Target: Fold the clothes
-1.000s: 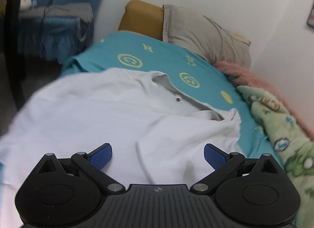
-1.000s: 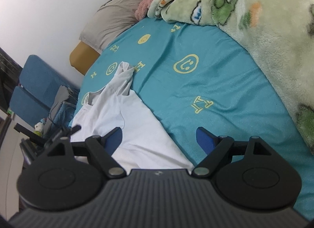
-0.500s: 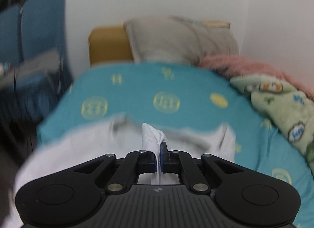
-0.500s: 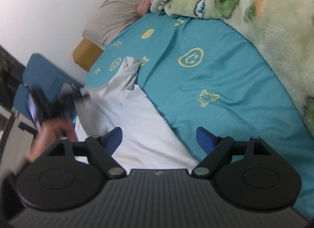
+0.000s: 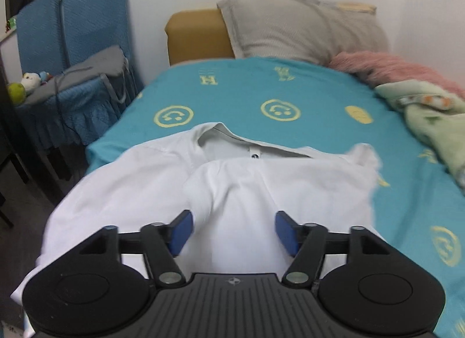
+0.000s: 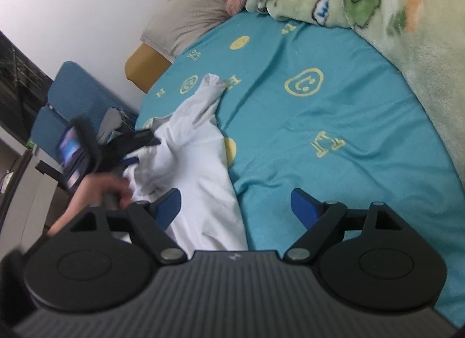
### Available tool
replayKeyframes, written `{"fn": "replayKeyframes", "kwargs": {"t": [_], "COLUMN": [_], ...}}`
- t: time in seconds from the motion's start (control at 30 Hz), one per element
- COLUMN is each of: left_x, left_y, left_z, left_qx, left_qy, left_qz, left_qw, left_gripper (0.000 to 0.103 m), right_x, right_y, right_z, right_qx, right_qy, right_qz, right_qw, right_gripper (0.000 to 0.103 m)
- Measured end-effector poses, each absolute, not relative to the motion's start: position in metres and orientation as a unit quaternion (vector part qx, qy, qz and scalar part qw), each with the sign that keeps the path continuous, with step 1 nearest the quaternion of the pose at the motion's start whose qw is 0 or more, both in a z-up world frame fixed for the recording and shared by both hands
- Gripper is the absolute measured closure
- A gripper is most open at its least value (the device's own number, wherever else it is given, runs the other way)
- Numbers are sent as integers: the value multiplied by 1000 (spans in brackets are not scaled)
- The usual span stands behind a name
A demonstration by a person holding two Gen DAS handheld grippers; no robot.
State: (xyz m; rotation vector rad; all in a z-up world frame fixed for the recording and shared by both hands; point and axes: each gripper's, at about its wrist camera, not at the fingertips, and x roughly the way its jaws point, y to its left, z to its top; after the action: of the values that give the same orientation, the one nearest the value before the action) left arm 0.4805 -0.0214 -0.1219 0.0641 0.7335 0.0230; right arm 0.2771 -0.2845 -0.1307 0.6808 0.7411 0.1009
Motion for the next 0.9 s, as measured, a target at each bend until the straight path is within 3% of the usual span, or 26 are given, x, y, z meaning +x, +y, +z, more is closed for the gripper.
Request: {"fn": "replayKeyframes", "kwargs": {"t": [0.1, 0.33, 0.57, 0.9], "left_x": [403, 234, 167, 104], "left_y": [-24, -27, -61, -123], "left_z": [-99, -60, -79, -120], "left_qx": [39, 19, -30, -93], "left_qy": [337, 308, 356, 444], "left_qz": [-4, -33, -101, -201], "left_qw": [941, 951, 928, 868], "left_gripper": [24, 24, 24, 46], "right_x": [273, 239, 186, 135], "right_y": [-279, -266, -280, -338], "right_z": [-120, -94, -60, -50], "right_qx": [300, 235, 238, 263], "right_qy": [343, 320, 285, 224], "right_qz": [63, 83, 85, 9], "right_qw": [888, 914, 925, 938], "right_gripper": [19, 19, 19, 18]}}
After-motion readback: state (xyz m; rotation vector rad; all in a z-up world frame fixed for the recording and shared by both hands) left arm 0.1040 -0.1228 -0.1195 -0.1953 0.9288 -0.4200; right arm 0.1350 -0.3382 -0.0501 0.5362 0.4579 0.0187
